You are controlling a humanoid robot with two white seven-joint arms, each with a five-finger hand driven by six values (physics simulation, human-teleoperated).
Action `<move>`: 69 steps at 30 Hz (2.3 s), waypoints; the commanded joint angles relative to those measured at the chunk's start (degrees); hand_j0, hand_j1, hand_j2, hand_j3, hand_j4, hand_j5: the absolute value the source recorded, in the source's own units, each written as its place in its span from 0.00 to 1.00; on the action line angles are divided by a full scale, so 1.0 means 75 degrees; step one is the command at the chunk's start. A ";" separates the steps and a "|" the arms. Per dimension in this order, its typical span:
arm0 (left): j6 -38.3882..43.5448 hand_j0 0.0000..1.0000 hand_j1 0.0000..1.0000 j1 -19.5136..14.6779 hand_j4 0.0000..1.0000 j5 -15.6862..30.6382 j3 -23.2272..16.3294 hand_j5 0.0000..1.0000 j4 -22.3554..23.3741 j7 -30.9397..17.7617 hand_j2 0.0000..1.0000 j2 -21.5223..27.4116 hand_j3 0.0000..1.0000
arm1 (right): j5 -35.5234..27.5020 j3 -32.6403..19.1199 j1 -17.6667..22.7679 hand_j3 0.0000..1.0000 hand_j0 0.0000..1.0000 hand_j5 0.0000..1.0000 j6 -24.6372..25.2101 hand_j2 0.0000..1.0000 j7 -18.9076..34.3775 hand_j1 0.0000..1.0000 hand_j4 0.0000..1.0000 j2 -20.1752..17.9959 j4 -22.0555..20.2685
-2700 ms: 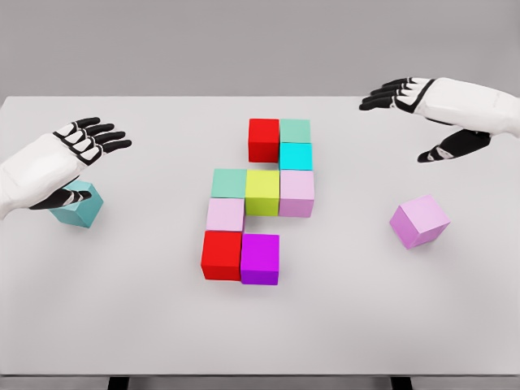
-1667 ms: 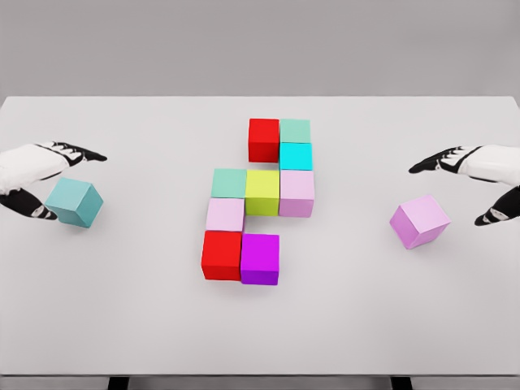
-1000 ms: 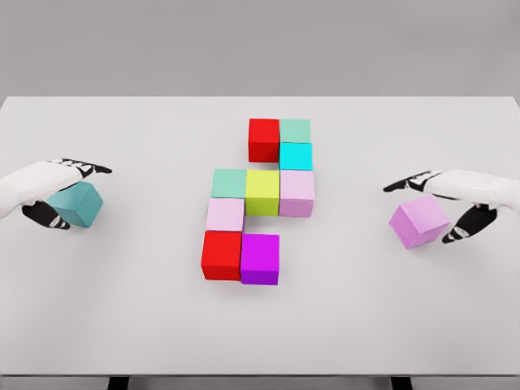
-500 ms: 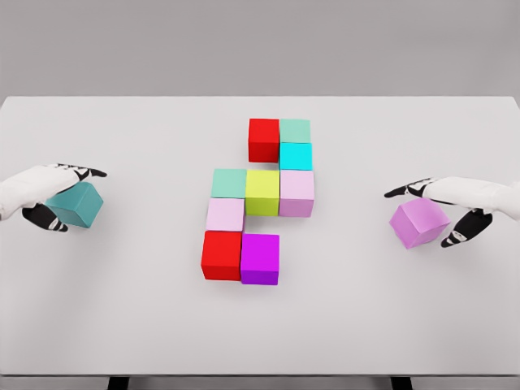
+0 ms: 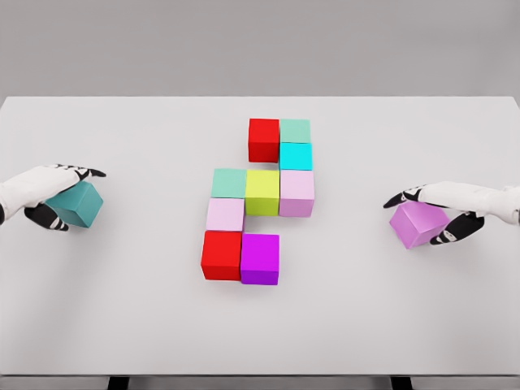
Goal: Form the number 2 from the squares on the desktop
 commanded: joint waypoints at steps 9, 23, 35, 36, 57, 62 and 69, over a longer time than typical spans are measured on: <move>-0.0009 0.80 0.80 -0.0012 0.80 0.0017 0.0001 0.80 0.0092 0.0009 0.80 -0.0002 0.80 | -0.0030 -0.0074 -0.0035 0.37 0.37 0.37 -0.0084 0.37 -0.0002 0.37 0.37 0.0033 -0.0116; 0.0073 0.47 0.47 -0.0035 0.47 0.0017 0.0001 0.47 0.0127 0.0021 0.47 -0.0142 0.47 | -0.0030 -0.0297 -0.0480 0.40 0.40 0.40 -0.2336 0.40 -0.0002 0.40 0.40 0.0021 -0.0936; 0.0541 0.39 0.39 -0.0551 0.39 -0.0006 -0.0011 0.39 0.0279 0.0021 0.39 -0.0623 0.39 | 0.0497 0.0570 -0.1043 0.42 0.42 0.42 -0.2336 0.42 -0.0002 0.42 0.42 0.0724 -0.1616; 0.0565 0.39 0.39 -0.0598 0.39 -0.0006 -0.0011 0.39 0.0303 0.0021 0.39 -0.0635 0.39 | 0.0497 0.0664 -0.1055 0.43 0.43 0.43 -0.2336 0.43 -0.0002 0.43 0.43 0.0724 -0.1616; 0.0799 0.23 0.23 -0.1617 0.23 -0.0639 -0.0432 0.23 0.1088 0.0021 0.23 -0.1912 0.23 | 0.1165 0.2305 -0.1793 0.48 0.48 0.48 -0.2336 0.48 -0.0002 0.48 0.48 0.1357 -0.1616; 0.0811 0.21 0.21 -0.1734 0.21 -0.0651 -0.0433 0.21 0.1100 0.0021 0.21 -0.2053 0.21 | 0.1317 0.2293 -0.1910 0.48 0.48 0.48 -0.2336 0.48 -0.0002 0.48 0.48 0.1357 -0.1616; 0.1198 0.18 0.18 -0.1933 0.18 -0.1623 -0.0432 0.18 0.1076 0.0009 0.18 -0.2756 0.18 | 0.1317 0.2270 -0.2039 0.52 0.52 0.52 -0.2336 0.52 -0.0002 0.52 0.52 0.1368 -0.1616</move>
